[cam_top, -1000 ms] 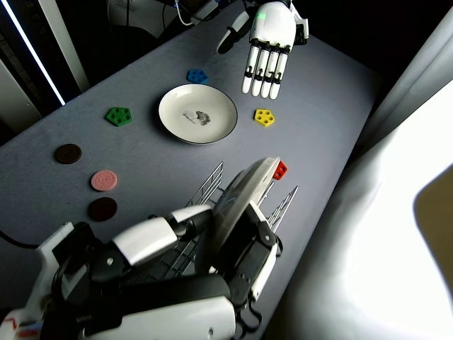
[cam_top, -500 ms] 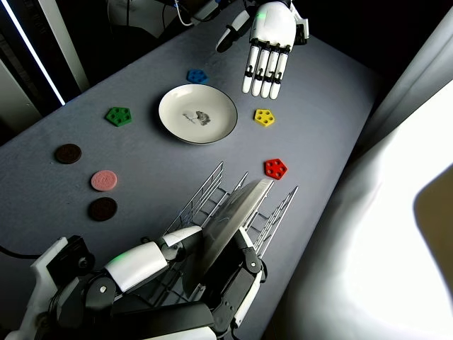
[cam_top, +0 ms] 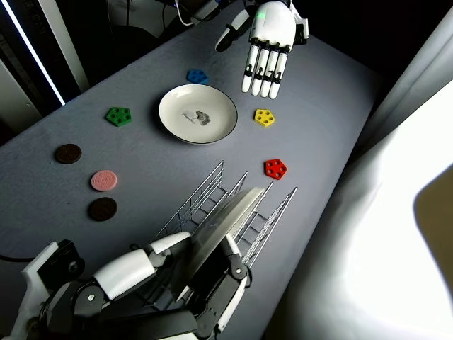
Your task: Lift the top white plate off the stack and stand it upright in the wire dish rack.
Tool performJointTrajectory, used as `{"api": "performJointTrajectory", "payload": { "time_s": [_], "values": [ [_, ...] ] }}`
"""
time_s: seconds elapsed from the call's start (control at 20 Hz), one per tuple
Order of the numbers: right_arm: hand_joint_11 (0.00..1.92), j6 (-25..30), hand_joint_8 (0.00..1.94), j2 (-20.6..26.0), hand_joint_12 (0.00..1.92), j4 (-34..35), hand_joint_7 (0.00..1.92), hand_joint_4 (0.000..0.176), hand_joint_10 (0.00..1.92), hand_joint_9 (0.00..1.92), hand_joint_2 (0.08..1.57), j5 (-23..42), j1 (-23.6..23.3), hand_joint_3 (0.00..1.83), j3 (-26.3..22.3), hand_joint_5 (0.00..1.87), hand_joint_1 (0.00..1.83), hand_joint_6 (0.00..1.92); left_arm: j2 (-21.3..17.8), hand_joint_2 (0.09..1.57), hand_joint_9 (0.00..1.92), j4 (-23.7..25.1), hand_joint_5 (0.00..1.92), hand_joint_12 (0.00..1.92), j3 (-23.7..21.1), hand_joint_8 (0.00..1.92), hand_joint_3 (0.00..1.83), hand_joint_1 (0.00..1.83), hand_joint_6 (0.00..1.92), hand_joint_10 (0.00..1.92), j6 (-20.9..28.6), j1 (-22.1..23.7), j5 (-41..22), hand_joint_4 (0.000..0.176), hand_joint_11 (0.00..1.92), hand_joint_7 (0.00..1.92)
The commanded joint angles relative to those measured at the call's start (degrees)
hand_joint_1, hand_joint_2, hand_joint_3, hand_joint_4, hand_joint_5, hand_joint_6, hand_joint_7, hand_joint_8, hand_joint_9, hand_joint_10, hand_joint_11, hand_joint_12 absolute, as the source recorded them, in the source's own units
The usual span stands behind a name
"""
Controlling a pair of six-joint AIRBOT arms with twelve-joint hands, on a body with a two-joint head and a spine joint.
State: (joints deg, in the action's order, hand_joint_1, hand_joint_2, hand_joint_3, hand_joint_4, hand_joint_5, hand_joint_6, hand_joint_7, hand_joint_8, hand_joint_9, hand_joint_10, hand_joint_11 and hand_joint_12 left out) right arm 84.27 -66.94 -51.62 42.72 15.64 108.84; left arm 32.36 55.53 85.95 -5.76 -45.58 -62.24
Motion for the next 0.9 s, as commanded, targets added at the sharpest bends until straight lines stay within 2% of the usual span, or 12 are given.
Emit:
{"api": "performJointTrajectory", "payload": {
  "time_s": [0.0,0.1,0.15,0.2,0.25,0.3,0.35,0.45,0.5,0.6,0.85],
  "values": [
    [0.84,1.69,0.86,1.06,1.52,5.96,0.85,0.0,0.98,0.94,1.13,4.41,-0.24,0.0,0.61,0.8,1.48,1.19,-0.04,0.97,0.0,-3.66,0.01,0.0,0.05,0.0,0.0,0.2,0.0,0.0,-0.02,1.09,-4.15,0.0,0.03,0.01],
    [0.84,1.69,0.86,1.05,1.51,5.96,0.86,0.0,0.94,0.96,1.13,4.57,0.23,0.0,0.73,0.8,1.48,1.18,-0.04,0.96,0.01,-3.66,0.01,0.01,0.05,0.0,0.0,0.23,0.0,0.0,-0.01,1.1,-4.15,0.0,0.04,0.02],
    [0.96,1.69,0.63,1.05,1.37,5.94,1.03,0.0,0.72,1.11,1.07,4.61,0.31,0.0,0.82,0.94,1.49,1.03,-0.04,0.97,0.0,-3.66,0.01,0.0,0.05,0.0,0.0,0.2,0.0,0.0,-0.01,1.1,-4.15,0.0,0.03,0.01],
    [0.93,1.69,0.26,1.04,0.83,5.94,0.86,0.0,0.34,0.99,1.15,4.68,0.42,0.0,0.93,0.87,1.22,1.13,-0.04,0.96,0.0,-3.66,0.02,0.01,0.05,0.0,0.0,0.23,0.0,0.0,-0.01,1.1,-4.17,0.0,0.03,0.02],
    [0.9,1.69,0.09,1.04,0.62,5.94,0.84,0.0,0.14,0.93,1.09,4.79,0.5,0.0,0.98,0.75,1.27,0.44,-0.04,0.95,0.01,-3.66,0.02,0.01,0.05,0.01,0.0,0.24,0.01,0.0,-0.02,1.1,-4.19,0.0,0.04,0.03],
    [0.81,1.68,0.02,1.04,0.5,5.94,0.62,0.0,0.03,0.76,1.04,4.99,0.58,0.0,0.97,0.67,1.09,0.13,-0.04,0.96,0.01,-3.66,0.03,0.01,0.05,0.01,0.0,0.22,0.01,0.0,-0.02,1.1,-4.2,0.0,0.05,0.03],
    [0.68,1.68,0.0,1.04,0.39,5.94,0.55,0.0,0.01,0.66,1.01,5.12,0.72,0.0,0.83,0.65,0.94,0.03,-0.04,0.96,0.01,-3.66,0.03,0.01,0.05,0.01,0.0,0.2,0.01,0.0,-0.02,1.09,-4.21,0.0,0.05,0.03],
    [0.29,1.67,0.0,1.04,0.2,5.94,0.29,0.131,0.0,0.31,1.04,5.24,1.07,0.02,0.55,0.3,0.3,0.0,-0.05,0.96,0.02,-3.65,0.02,0.01,0.05,0.0,0.0,0.23,0.0,0.0,-0.02,1.09,-4.26,0.0,0.04,0.03],
    [0.24,1.67,0.0,1.04,0.18,5.94,0.24,0.167,0.0,0.25,1.01,5.28,1.2,0.0,0.46,0.25,0.2,0.0,-0.06,0.96,0.02,-3.66,0.02,0.01,0.05,0.0,0.0,0.23,0.0,0.01,-0.03,1.09,-4.26,0.0,0.05,0.03],
    [0.19,1.67,0.0,1.04,0.16,5.94,0.14,0.176,0.0,0.16,0.95,5.36,1.34,0.0,0.39,0.17,0.18,0.0,-0.06,0.96,0.03,-3.66,0.02,0.01,0.05,0.01,0.0,0.23,0.0,0.01,-0.03,1.09,-4.26,0.0,0.06,0.04],
    [0.2,1.49,0.0,1.05,0.16,5.93,0.14,0.176,0.0,0.16,0.92,5.67,1.35,0.0,0.18,0.15,0.18,0.0,-0.05,0.96,0.01,-3.78,0.02,0.01,0.1,0.0,0.0,0.21,0.0,0.0,-0.06,1.09,-5.07,0.0,0.04,0.02]
  ]
}}
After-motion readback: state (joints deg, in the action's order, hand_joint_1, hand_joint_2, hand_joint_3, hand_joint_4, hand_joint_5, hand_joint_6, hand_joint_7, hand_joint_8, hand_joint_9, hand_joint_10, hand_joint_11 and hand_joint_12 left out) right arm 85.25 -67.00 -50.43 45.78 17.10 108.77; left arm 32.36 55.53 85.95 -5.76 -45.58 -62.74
